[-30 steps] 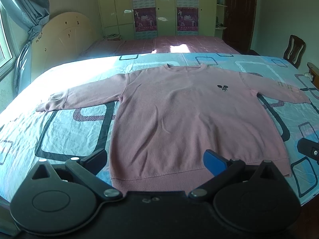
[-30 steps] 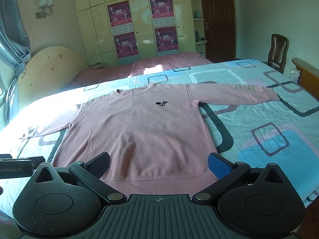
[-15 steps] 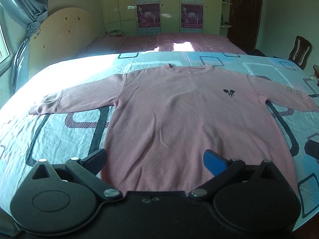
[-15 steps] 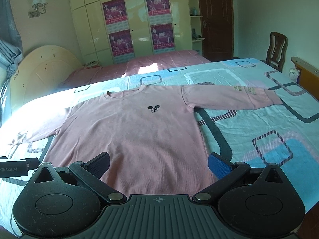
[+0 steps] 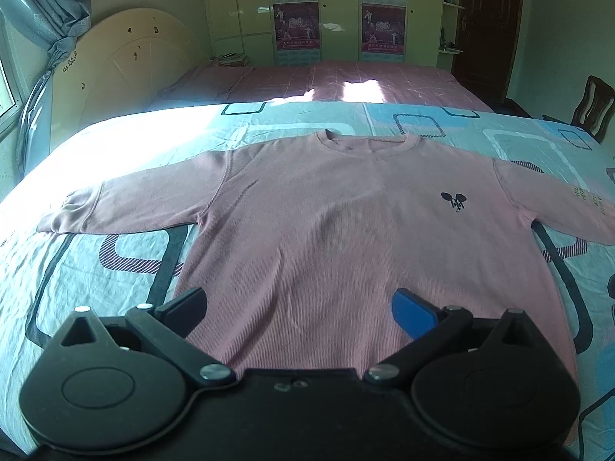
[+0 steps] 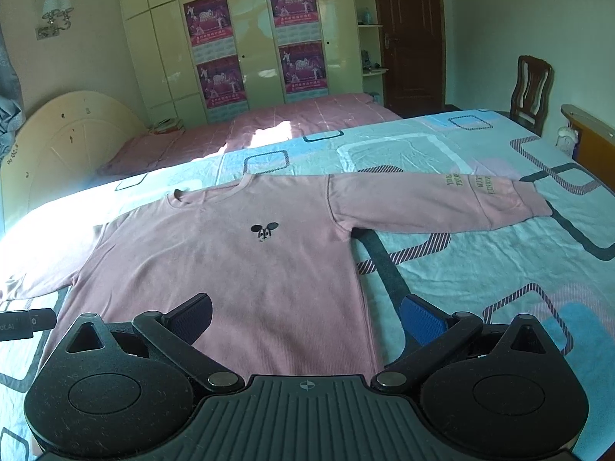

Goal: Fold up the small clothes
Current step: 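Move the right tool to the sweatshirt cuff and close on it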

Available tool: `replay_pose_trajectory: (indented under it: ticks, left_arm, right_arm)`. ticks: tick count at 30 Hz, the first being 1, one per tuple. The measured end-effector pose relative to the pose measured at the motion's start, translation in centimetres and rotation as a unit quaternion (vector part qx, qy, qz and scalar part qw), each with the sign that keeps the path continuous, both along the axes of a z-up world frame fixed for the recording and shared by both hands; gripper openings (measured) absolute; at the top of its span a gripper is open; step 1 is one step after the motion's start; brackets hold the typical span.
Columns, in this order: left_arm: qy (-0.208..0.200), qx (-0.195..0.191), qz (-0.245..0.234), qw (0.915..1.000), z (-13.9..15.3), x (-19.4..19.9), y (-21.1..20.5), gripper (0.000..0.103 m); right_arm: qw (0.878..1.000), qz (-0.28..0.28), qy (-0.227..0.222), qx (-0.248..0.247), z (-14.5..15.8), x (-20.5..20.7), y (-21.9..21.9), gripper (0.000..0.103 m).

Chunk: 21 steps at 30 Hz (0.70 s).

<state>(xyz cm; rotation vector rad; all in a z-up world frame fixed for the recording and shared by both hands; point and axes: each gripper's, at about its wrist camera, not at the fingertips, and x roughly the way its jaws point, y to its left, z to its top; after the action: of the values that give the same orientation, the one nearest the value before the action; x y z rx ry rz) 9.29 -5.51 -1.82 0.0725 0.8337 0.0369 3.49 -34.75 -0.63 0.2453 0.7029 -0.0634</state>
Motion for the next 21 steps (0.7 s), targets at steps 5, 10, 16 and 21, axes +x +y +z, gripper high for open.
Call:
replay_pose_trajectory:
  ticks: [5,10,16,21]
  left_arm:
    - [0.007,-0.008,-0.001,0.9999,-1.3,2.6,-1.6,0.103]
    - [0.010,-0.011,-0.010,0.9998,-2.8,5.5,-3.4,0.102]
    - [0.021,-0.012,-0.022,0.9995,-5.0,9.2,-5.6,0.101]
    - [0.028,-0.020,-0.032,0.9989,-6.5,12.1,-6.9,0.098]
  right_arm:
    - [1.000,-0.023,0.007,0.009,-1.7,2.6,-3.7,0.103]
    - [0.998,-0.054,0.010,0.013,-3.5,5.3,-8.5,0.103]
    - [0.994,-0.105,0.014,0.012,-5.5,8.8,-14.8,0.102]
    - [0.988,-0.149,0.031,0.016,-7.6,11.3,-19.9,0.085]
